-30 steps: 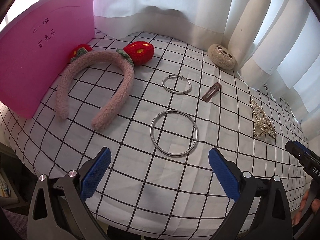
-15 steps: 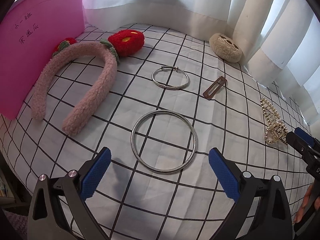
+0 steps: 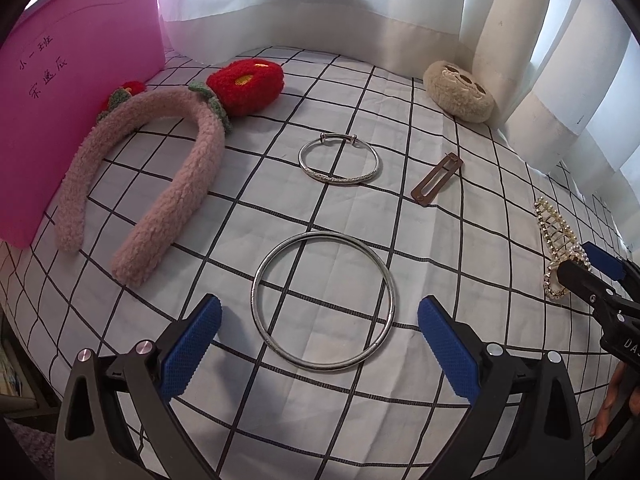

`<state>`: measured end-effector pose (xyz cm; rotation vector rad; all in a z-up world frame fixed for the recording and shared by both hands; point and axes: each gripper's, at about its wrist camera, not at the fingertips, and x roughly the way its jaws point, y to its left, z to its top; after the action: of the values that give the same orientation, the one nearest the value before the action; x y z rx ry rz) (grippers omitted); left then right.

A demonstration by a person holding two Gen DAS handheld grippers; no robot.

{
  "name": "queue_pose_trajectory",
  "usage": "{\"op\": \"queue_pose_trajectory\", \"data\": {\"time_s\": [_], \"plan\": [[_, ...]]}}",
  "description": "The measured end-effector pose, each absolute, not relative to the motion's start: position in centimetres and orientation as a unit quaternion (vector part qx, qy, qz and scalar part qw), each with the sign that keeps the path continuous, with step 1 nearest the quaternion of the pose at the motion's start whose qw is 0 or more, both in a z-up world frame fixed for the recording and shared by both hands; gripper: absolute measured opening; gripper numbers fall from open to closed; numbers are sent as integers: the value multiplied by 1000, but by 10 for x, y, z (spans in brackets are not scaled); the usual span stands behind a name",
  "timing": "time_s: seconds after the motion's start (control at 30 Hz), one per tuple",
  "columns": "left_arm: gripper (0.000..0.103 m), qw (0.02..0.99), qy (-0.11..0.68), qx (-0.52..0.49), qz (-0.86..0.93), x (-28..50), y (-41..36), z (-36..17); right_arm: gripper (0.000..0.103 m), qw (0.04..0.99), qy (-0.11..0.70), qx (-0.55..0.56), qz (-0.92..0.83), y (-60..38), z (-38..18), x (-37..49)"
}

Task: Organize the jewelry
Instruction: 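Grasp the large silver hoop with the left tool while the right tool grasps the pearl clip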

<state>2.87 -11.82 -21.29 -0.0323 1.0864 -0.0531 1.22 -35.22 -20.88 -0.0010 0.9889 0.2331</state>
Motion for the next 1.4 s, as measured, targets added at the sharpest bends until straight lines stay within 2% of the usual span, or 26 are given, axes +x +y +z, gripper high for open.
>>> {"op": "queue_pose_trajectory", "data": {"time_s": [0.3,0.4,0.47,0.53,0.63,0.93,1.1,1.2,1.23,1.27,1.3,1.33,1.4], "plan": [[98,866,499,9,-13,35,-118,-218,74,872,479,3,100,-352,-220,16],[98,875,483,10,-13,31,-118,-219,77,873,478,-6,98,-349,-221,17],[98,879,477,12,-14,29,-119,-219,87,871,480,-35,102,-340,-224,19],[98,879,476,11,-14,29,-119,-219,90,874,471,-69,93,-330,-225,17],[98,885,464,13,-13,25,-119,-219,94,874,474,-50,96,-334,-226,20],[97,887,461,12,-15,26,-119,-219,94,869,482,-55,92,-333,-223,26],[93,889,458,9,-15,22,-118,-218,93,876,473,-45,85,-337,-223,24],[87,891,453,8,-12,20,-116,-216,87,879,468,-45,82,-337,-221,19],[83,893,451,8,-12,19,-117,-215,83,880,467,-45,83,-337,-220,17],[76,894,447,9,-13,16,-117,-214,74,881,464,-46,84,-336,-218,16],[72,896,444,11,-15,15,-118,-213,69,881,462,-48,88,-335,-216,14],[72,896,444,12,-14,15,-119,-213,60,881,461,-52,88,-334,-215,13],[71,896,444,9,-14,15,-119,-212,60,881,461,-53,89,-333,-214,11]]}}
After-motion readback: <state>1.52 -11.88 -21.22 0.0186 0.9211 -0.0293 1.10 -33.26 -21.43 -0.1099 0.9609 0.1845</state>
